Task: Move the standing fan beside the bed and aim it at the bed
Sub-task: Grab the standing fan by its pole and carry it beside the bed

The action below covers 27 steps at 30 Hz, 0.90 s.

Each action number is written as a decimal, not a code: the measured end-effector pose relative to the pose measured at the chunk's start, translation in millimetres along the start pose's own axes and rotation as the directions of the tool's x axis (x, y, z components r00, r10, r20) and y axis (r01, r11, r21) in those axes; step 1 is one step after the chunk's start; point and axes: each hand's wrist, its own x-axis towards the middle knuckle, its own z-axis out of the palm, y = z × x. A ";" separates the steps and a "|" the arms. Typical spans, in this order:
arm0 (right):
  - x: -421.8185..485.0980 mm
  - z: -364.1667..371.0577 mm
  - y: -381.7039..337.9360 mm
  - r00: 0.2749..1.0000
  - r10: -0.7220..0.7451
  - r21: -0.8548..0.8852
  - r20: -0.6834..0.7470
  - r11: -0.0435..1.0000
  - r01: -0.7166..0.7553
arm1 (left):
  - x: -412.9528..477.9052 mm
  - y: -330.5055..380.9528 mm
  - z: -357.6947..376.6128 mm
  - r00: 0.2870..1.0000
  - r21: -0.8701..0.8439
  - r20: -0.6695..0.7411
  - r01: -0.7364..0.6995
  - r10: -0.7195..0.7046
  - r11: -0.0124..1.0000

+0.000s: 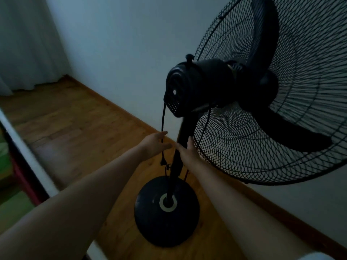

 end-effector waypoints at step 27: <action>74.1 26.9 67.5 0.830 -0.277 -0.154 -0.484 0.961 0.231 | 99.4 11.8 51.4 0.969 -0.398 -0.093 -0.247 0.229 0.883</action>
